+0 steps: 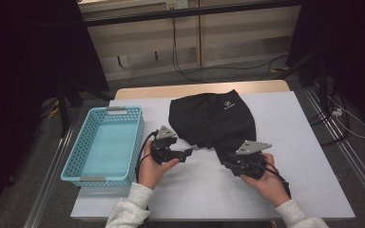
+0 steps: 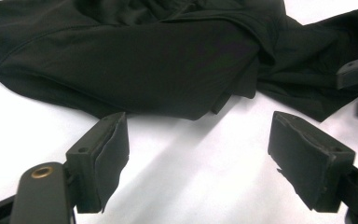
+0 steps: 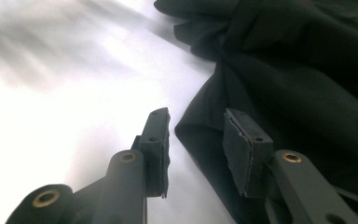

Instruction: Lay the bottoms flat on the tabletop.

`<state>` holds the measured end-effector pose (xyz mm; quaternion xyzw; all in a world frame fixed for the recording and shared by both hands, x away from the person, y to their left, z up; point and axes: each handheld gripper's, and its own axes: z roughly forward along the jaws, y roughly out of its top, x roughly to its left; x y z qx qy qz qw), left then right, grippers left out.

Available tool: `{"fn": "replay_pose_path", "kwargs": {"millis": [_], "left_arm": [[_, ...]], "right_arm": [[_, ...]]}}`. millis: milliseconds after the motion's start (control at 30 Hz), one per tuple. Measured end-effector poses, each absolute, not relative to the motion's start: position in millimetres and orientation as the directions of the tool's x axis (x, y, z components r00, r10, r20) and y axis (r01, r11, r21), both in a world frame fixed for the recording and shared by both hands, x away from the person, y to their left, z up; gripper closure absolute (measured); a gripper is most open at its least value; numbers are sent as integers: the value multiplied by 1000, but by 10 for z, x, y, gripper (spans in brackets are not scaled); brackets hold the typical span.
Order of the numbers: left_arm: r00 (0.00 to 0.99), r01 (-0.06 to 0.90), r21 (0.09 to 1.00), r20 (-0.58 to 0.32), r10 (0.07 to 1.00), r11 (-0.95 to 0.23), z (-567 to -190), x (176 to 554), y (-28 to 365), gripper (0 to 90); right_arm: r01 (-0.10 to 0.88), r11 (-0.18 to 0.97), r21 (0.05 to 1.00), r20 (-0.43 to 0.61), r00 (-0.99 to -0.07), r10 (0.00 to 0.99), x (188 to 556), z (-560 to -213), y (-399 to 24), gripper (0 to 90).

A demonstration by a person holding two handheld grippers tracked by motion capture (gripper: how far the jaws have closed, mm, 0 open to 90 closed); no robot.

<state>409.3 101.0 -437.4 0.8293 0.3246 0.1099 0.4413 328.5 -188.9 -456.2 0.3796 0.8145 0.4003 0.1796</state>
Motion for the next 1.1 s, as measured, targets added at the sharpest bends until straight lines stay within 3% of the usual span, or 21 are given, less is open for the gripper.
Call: {"fn": "replay_pose_path", "kwargs": {"millis": [133, 367, 633, 1100], "left_arm": [[763, 449, 800, -111, 637, -398, -4388, 4091, 1002, 203], [759, 451, 804, -116, 641, -388, -4381, 4096, 1021, 203], [760, 449, 806, -117, 639, -386, -4367, 4092, 1027, 203], [768, 452, 801, -126, 628, -392, -4360, 4014, 981, 203]], "right_arm": [[509, 398, 763, 41, -653, 756, 3344, -4675, -1812, 651], [499, 397, 770, -1, -622, 783, 3385, -4698, -1800, 897], [505, 400, 765, 33, -651, 758, 3322, -4657, -1828, 900], [490, 426, 760, 112, -746, 657, 2847, -4539, -1721, 900]]}}
